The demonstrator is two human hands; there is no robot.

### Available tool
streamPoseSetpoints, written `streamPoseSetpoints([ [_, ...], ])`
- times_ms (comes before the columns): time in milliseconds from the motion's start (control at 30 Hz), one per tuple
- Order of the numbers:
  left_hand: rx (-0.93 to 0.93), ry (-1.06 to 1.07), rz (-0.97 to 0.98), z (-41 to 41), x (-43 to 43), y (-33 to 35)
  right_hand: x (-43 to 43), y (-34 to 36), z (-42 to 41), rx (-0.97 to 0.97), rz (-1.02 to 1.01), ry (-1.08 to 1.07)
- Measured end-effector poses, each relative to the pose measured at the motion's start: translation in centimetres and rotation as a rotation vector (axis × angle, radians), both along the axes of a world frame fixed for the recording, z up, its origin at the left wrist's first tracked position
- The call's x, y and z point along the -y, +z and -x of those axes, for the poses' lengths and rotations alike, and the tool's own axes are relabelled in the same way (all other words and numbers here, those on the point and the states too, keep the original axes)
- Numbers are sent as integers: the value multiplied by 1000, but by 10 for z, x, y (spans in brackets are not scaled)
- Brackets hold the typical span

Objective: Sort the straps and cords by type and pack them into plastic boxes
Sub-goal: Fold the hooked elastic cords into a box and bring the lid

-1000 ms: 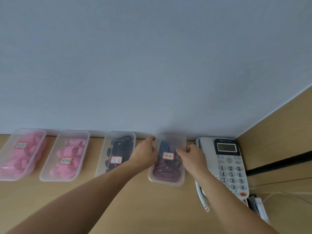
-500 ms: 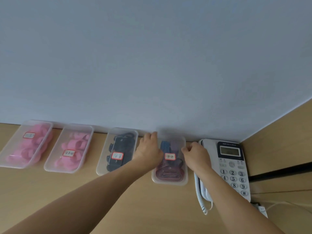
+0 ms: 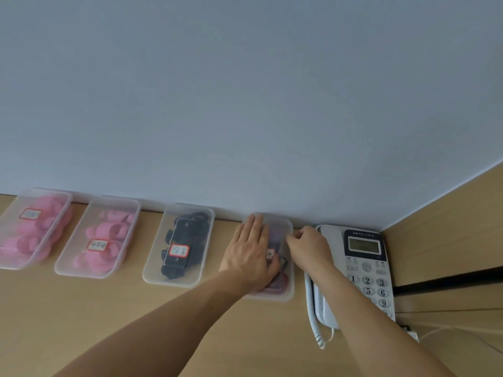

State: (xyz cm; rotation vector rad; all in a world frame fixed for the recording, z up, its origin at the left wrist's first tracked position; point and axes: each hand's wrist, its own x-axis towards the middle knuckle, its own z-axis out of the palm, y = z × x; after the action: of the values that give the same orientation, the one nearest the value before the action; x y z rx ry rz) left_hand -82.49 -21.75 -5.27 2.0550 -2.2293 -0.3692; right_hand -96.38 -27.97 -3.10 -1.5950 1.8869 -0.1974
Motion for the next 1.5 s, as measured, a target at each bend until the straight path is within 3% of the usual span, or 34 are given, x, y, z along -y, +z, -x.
streamPoseSetpoints([
  [433,10,-7,66,1,-4,-7,25,-13,-11,64,33,-136],
  [633,3,9,64,2,-3,-11,18,-18,-10,241,9,-250],
  [1200,54,-16,11,3,-2,-8,-24,-24,-2,240,66,-272],
  [1500,73,-30,14,1,0,-9,-29,-27,1,401,-19,-366],
])
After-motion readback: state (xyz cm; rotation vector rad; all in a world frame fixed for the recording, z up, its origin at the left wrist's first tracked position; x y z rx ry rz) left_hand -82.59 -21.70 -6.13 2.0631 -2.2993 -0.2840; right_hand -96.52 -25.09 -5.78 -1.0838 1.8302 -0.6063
